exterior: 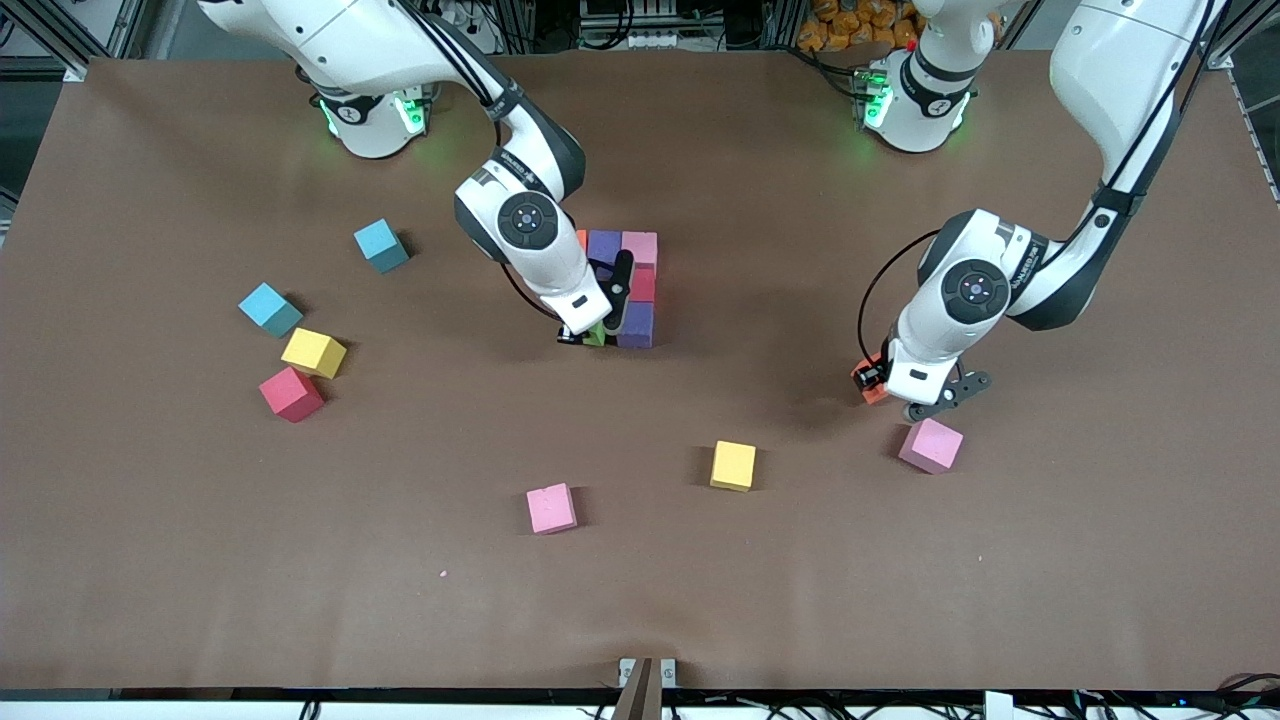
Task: Form number 2 with 11 blocks
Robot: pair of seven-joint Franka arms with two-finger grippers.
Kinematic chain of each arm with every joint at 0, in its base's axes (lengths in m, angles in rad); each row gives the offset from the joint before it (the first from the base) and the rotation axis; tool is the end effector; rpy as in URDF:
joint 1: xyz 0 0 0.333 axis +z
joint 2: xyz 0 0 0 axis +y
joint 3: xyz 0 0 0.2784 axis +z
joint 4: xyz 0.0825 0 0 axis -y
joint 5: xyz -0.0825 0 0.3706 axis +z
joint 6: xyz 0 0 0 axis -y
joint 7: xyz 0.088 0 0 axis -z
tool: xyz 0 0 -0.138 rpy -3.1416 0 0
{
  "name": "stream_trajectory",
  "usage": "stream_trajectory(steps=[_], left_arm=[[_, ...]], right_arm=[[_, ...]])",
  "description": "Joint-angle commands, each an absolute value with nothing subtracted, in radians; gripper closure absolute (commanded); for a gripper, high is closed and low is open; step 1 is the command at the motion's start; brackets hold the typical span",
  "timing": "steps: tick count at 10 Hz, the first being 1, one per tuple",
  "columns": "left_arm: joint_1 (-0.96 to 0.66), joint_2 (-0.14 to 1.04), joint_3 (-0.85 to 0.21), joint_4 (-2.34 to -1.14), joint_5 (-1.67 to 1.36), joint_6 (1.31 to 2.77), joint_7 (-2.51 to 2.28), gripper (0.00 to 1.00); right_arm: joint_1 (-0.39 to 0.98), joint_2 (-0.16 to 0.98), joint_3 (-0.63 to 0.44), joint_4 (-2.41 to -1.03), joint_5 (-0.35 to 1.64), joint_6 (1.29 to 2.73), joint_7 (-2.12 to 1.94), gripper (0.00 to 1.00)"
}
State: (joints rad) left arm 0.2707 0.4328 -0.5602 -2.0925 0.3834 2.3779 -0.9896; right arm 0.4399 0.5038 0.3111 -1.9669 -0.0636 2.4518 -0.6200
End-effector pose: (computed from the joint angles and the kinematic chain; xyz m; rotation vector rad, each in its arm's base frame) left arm 0.5297 -0.1565 0.1821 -3.0094 -0.6842 0.0406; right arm 0.4312 0.4041 0.1721 -2.3366 -1.9348 -0.0003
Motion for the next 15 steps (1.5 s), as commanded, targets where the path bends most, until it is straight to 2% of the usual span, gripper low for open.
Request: stream_trajectory(steps=[1, 8, 12, 14, 15], left_arm=[[0.276, 0.426, -0.569, -2.077, 0.344, 2.353, -0.997, 0.93], [0.276, 0.423, -0.569, -2.051, 0.325, 2.324, -1.009, 0.93], [0.281, 0.423, -0.569, -2.051, 0.325, 2.322, -1.003, 0.93], [0.281, 0.423, -0.571, -2.051, 0.325, 2.322, -1.0, 0.93], [0.281, 0.423, -0.571, -2.051, 0.325, 2.322, -1.002, 0.93]], right_arm=[[0.457, 0.532, 0.302, -1.928, -0.074, 2.457, -0.615, 0.76], [0.5, 0.569, 0.268, -1.907, -0.071, 2.476, -0.612, 0.75], [0.505, 0.583, 0.267, -1.908, -0.072, 2.514, -0.609, 0.7], [0.506, 0.583, 0.265, -1.911, -0.071, 2.513, -0.588, 0.61], [0.506, 0.583, 0.265, -1.913, -0.071, 2.513, -0.578, 0.45]])
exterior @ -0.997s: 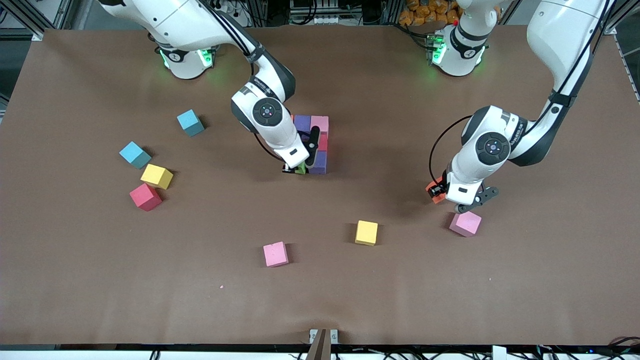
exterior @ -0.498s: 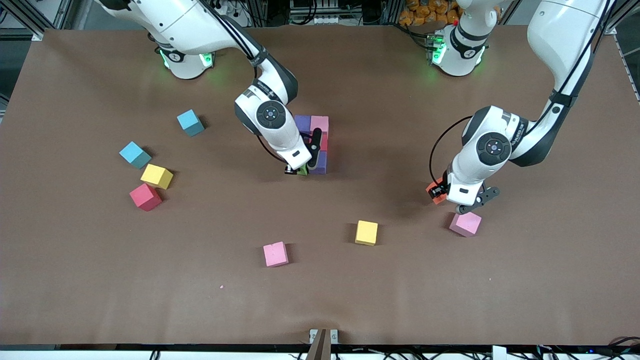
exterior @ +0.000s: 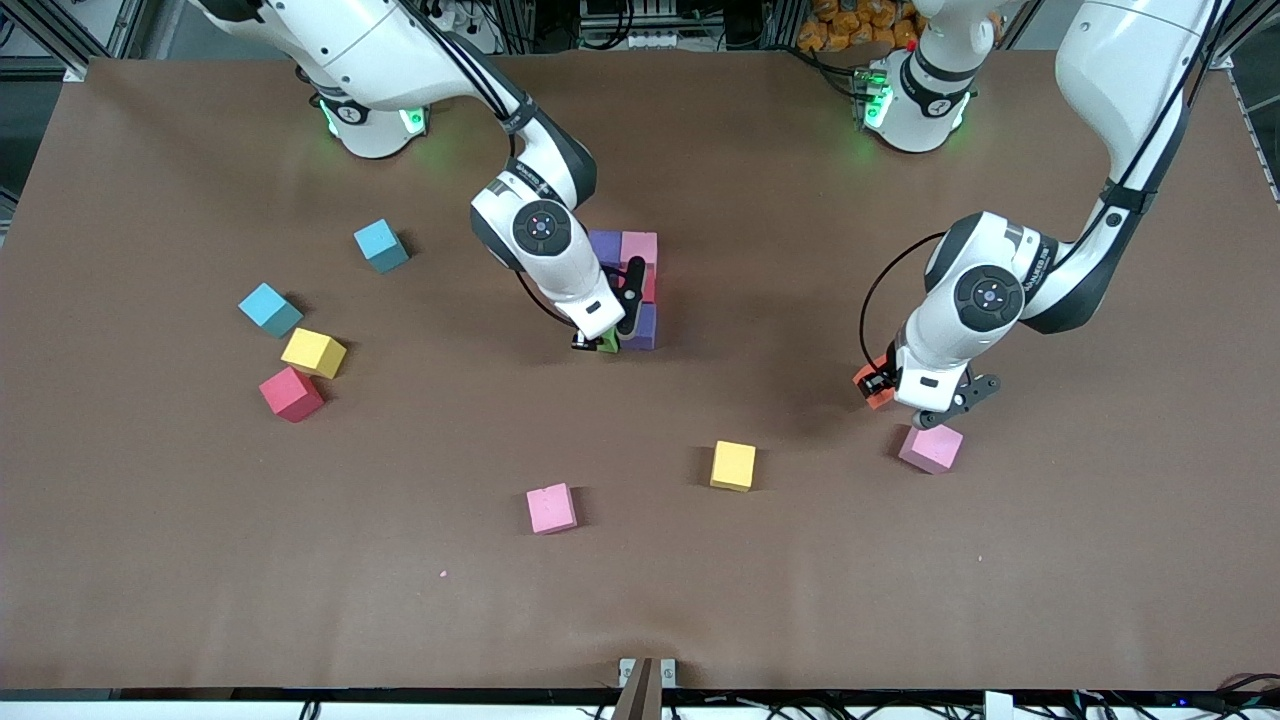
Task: Form number 2 with 11 blocks
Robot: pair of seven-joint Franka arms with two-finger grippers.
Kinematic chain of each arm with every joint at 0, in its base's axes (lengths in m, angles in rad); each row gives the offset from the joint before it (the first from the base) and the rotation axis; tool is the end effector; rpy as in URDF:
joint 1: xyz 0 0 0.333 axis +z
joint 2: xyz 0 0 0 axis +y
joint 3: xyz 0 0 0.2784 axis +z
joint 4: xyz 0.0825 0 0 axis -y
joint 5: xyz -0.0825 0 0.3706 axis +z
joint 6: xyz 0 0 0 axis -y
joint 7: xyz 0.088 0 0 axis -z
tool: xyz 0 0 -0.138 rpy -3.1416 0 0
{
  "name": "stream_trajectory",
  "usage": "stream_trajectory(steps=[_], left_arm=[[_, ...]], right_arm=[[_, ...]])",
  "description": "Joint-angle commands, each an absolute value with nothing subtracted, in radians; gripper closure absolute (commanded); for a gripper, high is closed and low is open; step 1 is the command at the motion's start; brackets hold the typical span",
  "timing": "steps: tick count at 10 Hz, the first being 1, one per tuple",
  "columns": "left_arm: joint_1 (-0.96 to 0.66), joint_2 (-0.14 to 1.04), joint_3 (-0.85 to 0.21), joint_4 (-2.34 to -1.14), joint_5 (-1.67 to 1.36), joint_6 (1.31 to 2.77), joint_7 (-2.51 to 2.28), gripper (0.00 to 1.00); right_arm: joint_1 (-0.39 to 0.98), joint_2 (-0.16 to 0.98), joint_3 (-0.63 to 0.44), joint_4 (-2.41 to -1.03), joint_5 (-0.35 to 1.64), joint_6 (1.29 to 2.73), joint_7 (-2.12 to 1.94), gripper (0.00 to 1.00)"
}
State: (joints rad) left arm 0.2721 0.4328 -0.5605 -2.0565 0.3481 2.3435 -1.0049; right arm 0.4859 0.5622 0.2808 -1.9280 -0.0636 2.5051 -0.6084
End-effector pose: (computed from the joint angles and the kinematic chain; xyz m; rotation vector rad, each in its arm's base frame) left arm 0.5389 -0.1548 0.1927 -3.0006 -0.7632 0.0564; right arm 0.4333 0.4185 0.1558 -2.3351 -1.9305 -0.0454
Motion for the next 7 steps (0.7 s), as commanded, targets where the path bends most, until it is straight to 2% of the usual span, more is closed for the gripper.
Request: stream_trajectory(steps=[1, 2, 5, 7], left_arm=[[0.281, 0.423, -0.571, -2.051, 0.325, 2.322, -1.002, 0.93], [0.281, 0.423, -0.571, -2.051, 0.325, 2.322, -1.005, 0.93], [0.281, 0.425, -0.571, -2.051, 0.324, 2.322, -1.008, 0.93], [0.281, 0.423, -0.571, -2.051, 0.302, 2.322, -1.011, 0.93]], right_arm=[[0.506, 0.584, 0.264, -1.913, -0.071, 2.513, -0.577, 0.26], [0.506, 0.584, 0.261, -1.913, -0.071, 2.513, -0.575, 0.0], [0.505, 0.572, 0.261, -1.916, -0.068, 2.5, -0.572, 0.0], [0.499, 0.51, 0.262, -1.924, -0.066, 2.461, -0.571, 0.0]])
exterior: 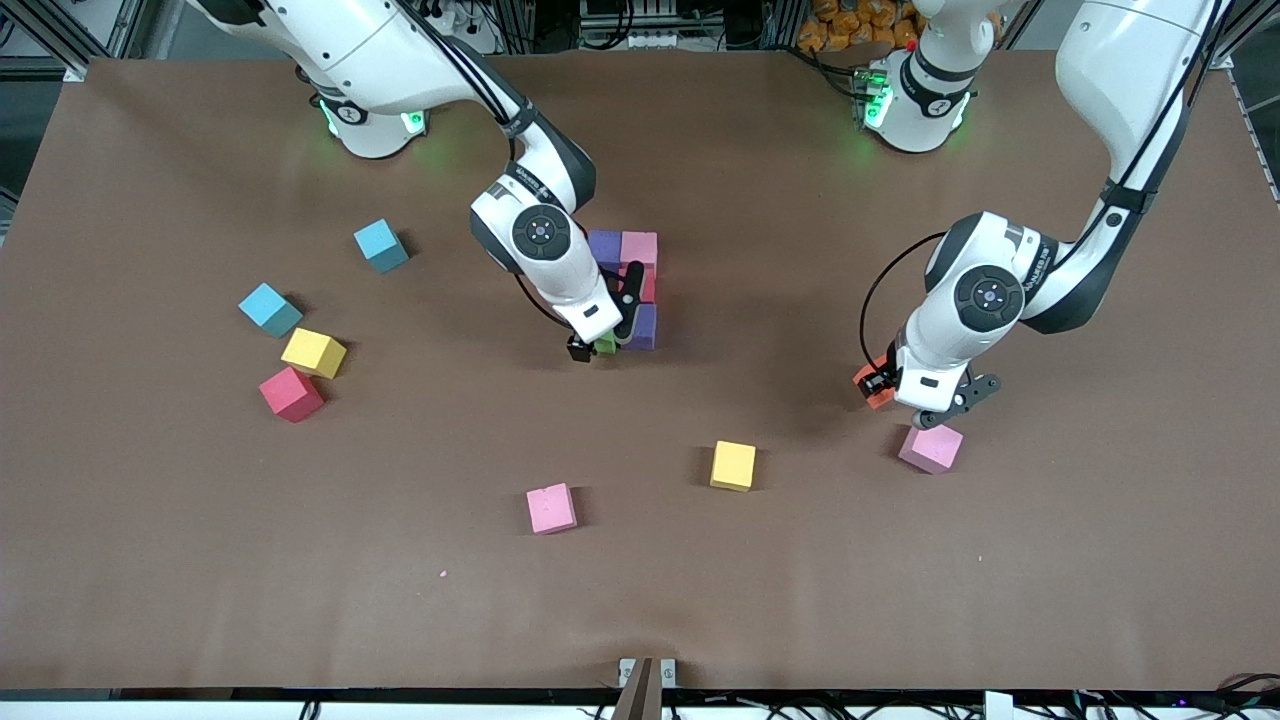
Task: Form number 2 with 11 blocks
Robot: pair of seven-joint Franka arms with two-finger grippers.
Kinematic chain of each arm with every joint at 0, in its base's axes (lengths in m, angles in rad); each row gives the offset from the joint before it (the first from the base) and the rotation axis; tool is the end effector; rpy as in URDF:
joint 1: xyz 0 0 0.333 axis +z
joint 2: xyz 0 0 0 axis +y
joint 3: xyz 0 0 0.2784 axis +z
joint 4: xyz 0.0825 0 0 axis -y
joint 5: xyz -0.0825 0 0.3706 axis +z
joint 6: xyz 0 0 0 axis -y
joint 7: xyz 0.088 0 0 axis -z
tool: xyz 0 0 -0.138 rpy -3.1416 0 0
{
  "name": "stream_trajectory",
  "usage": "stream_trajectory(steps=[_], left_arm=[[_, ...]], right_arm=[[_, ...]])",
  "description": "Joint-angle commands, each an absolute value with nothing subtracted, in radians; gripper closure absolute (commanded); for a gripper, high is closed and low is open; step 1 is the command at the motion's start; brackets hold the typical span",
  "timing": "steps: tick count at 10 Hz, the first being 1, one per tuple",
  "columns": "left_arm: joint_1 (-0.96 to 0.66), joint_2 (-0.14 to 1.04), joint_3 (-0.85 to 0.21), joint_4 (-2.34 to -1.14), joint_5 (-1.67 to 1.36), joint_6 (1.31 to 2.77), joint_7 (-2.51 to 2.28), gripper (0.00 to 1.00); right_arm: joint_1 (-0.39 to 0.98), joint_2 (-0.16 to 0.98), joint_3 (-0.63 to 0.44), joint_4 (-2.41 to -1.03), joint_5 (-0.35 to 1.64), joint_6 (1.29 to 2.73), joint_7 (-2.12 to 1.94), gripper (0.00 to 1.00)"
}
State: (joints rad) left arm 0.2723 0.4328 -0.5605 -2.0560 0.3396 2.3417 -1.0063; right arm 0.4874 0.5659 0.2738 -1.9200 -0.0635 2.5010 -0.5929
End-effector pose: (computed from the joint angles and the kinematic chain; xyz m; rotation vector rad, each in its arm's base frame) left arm 0.5388 -0.1549 0.1927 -3.0007 -0.7757 0.0641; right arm 0.4370 0.4170 0.1557 -2.3571 -1.9080 -0.0438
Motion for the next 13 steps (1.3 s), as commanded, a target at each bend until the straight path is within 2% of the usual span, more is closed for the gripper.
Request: stream_trajectory(steps=[1, 3, 6, 8, 9, 11, 12, 13], left_arm=[[0.279, 0.423, -0.572, -2.037, 0.278, 2.322, -1.023, 0.93], [0.267, 0.425, -0.575, -2.017, 0.272, 2.322, -1.115, 0.93], [0.148, 0.437, -0.575, -1.948, 0.27, 2.322, -1.361, 0.93], [0.016, 0.446, -0.575, -1.901, 0.229, 2.321, -1.55, 0.93], [-0.061, 0.471, -0.575, -1.841, 0.185, 2.31, -1.625, 0.93], [-0.214, 0.61, -0.572, -1.604, 0.102, 2.187, -1.763, 0.92], [-0.313, 0.7, -0.555, -1.469, 0.098, 2.139, -1.883, 0.92], [-0.416, 0.748, -0.498, -1.392, 0.097, 2.137, -1.987, 0.92]], right_arm=[[0.491, 0.459, 0.264, -1.927, -0.066, 2.415, -0.571, 0.0], [0.456, 0.352, 0.264, -1.971, -0.063, 2.363, -0.571, 0.0], [0.255, 0.226, 0.264, -2.0, -0.064, 2.242, -0.583, 0.0], [0.099, 0.197, 0.267, -1.997, -0.064, 2.183, -0.591, 0.0], [0.03, 0.189, 0.267, -1.999, -0.064, 2.177, -0.633, 0.0], [-0.065, 0.192, 0.267, -1.999, -0.061, 2.183, -0.678, 0.0], [-0.119, 0.207, 0.267, -1.999, -0.057, 2.187, -0.681, 0.0], [-0.159, 0.234, 0.268, -1.993, -0.058, 2.19, -0.701, 0.0]])
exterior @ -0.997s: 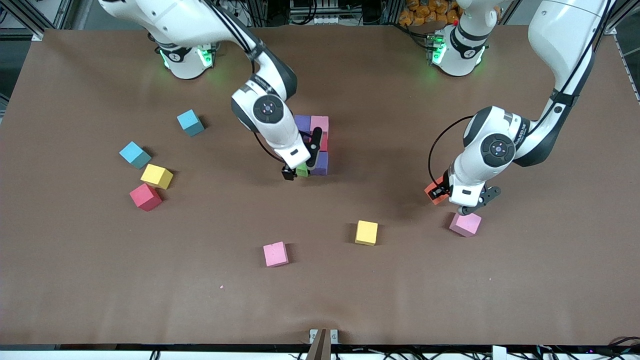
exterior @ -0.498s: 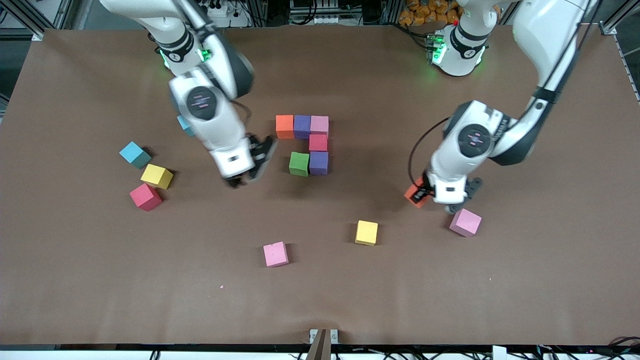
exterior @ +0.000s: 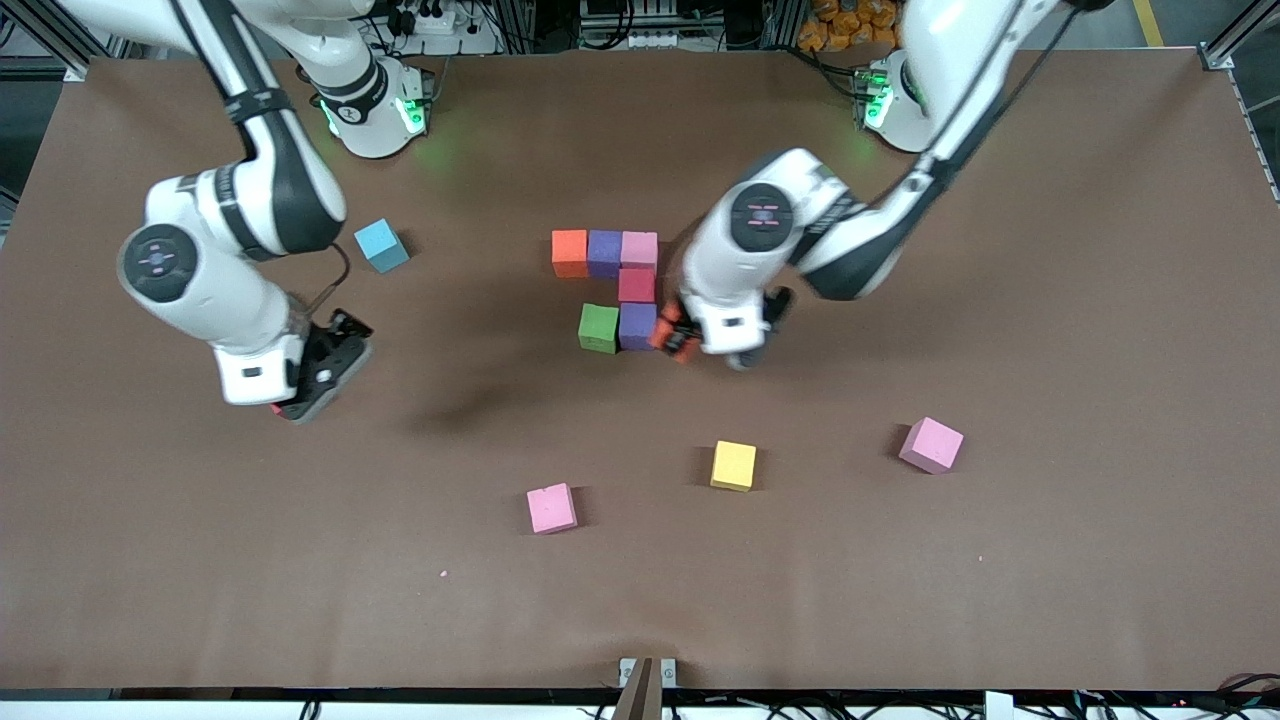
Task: Form number 2 with 11 blocks
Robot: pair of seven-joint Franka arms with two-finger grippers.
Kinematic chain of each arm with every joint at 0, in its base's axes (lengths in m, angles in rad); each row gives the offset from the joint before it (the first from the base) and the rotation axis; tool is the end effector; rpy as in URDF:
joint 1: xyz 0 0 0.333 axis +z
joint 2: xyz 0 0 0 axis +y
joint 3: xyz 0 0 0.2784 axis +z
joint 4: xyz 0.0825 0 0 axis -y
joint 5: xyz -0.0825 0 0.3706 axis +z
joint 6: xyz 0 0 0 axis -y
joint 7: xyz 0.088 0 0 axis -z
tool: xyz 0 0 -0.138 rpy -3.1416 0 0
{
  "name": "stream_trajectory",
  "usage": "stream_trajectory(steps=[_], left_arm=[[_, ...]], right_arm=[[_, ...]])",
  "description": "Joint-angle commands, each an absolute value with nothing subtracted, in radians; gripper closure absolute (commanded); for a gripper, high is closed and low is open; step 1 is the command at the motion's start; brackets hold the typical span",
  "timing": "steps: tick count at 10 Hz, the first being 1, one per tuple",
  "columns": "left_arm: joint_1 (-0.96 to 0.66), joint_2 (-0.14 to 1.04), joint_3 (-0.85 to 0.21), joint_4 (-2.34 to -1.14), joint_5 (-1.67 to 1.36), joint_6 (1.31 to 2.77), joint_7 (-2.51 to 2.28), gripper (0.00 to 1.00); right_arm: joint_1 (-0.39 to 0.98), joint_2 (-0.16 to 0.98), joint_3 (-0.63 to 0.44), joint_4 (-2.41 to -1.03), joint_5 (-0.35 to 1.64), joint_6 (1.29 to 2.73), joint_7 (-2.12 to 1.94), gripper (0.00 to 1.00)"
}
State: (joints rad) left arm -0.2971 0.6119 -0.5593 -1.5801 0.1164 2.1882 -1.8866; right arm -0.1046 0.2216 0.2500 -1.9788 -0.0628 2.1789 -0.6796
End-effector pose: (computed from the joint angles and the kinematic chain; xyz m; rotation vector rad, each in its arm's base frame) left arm 0.4741 -0.4745 0.2777 2.5854 1.5209 -0.2812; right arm 0.5698 0.0779 0.2988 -2.8522 -1.3008 0.0196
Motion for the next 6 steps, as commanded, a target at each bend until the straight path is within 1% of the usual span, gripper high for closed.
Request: stream_trajectory(steps=[1, 2, 3, 4, 6], left_arm=[[-0.548, 0.768, -0.397, -1.343, 0.094, 2.144, -2.097, 0.92], [-0.645, 0.796, -0.329, -1.301, 0.094, 2.164, -2.22, 0.92], [-0.71, 0.81, -0.286, -1.287, 0.094, 2.201, -2.318, 0.92], [-0.751, 0.81, -0.256, -1.282, 0.094, 2.219, -2.392, 0.92], [-0.775, 0.811, -0.247, -1.281, 0.094, 2.262, -2.45, 0.92]], right_arm=[[-0.188, 0.271, 0.271, -1.977, -0.058, 2.203, -0.727, 0.0], [-0.228, 0.308, 0.276, -1.962, -0.058, 2.206, -0.759, 0.0], [-0.26, 0.331, 0.285, -1.957, -0.06, 2.221, -0.791, 0.0], [-0.276, 0.342, 0.288, -1.966, -0.066, 2.259, -0.86, 0.0], [-0.31, 0.357, 0.29, -2.012, -0.067, 2.264, -0.949, 0.0]])
